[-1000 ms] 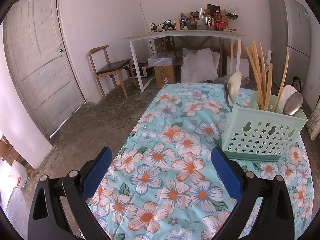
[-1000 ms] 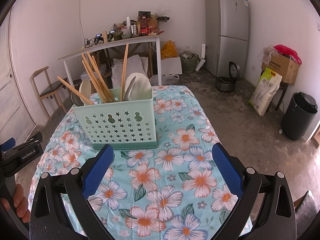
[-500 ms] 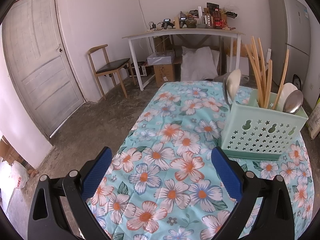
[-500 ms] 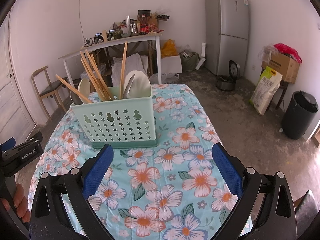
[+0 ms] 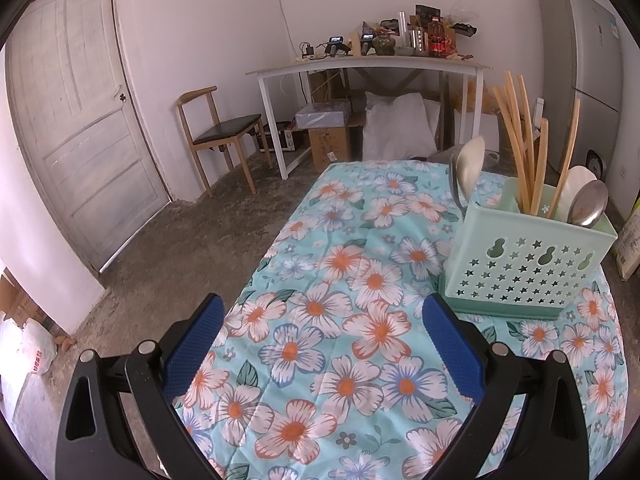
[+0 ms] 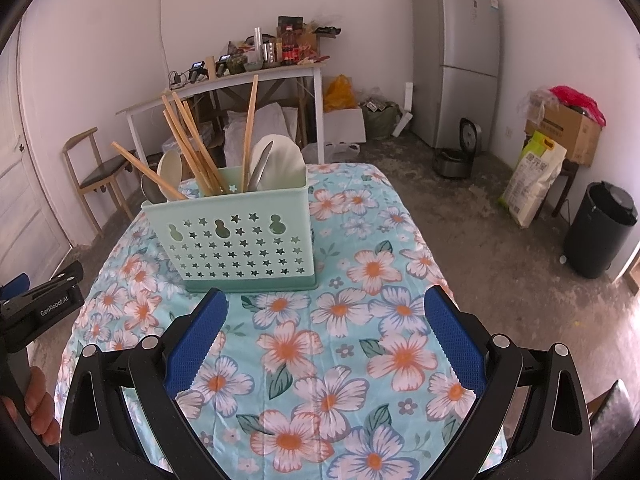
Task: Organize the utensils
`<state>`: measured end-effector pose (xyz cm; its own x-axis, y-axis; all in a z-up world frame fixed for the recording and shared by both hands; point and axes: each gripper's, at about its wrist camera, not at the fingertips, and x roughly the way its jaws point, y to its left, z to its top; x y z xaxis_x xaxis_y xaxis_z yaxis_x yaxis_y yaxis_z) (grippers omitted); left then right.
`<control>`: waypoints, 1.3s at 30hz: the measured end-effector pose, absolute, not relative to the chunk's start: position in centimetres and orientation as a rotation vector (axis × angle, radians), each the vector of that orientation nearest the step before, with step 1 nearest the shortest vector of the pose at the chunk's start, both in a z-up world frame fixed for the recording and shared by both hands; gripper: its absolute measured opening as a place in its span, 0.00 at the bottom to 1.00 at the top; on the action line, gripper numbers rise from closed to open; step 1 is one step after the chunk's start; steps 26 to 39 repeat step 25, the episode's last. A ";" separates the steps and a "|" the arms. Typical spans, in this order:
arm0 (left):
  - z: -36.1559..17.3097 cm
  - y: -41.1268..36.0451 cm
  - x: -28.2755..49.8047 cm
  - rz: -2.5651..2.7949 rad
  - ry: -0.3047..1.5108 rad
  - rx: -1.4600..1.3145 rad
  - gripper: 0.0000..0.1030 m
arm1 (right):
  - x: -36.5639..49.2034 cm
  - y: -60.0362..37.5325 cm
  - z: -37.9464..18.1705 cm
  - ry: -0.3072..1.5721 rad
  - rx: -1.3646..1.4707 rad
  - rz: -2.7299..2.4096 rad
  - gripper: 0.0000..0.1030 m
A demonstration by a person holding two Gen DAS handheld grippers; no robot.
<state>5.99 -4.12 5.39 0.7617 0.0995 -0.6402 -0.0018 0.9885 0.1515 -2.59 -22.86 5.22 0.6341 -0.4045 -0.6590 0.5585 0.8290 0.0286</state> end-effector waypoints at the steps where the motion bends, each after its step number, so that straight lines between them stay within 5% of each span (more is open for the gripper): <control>1: 5.4 -4.1 6.0 0.055 0.703 0.145 0.94 | -2.6 -22.8 5.2 0.689 0.239 -0.556 0.92; 39: 5.1 -3.8 6.1 0.039 0.720 0.142 0.95 | -2.6 -22.6 5.4 0.690 0.237 -0.552 0.92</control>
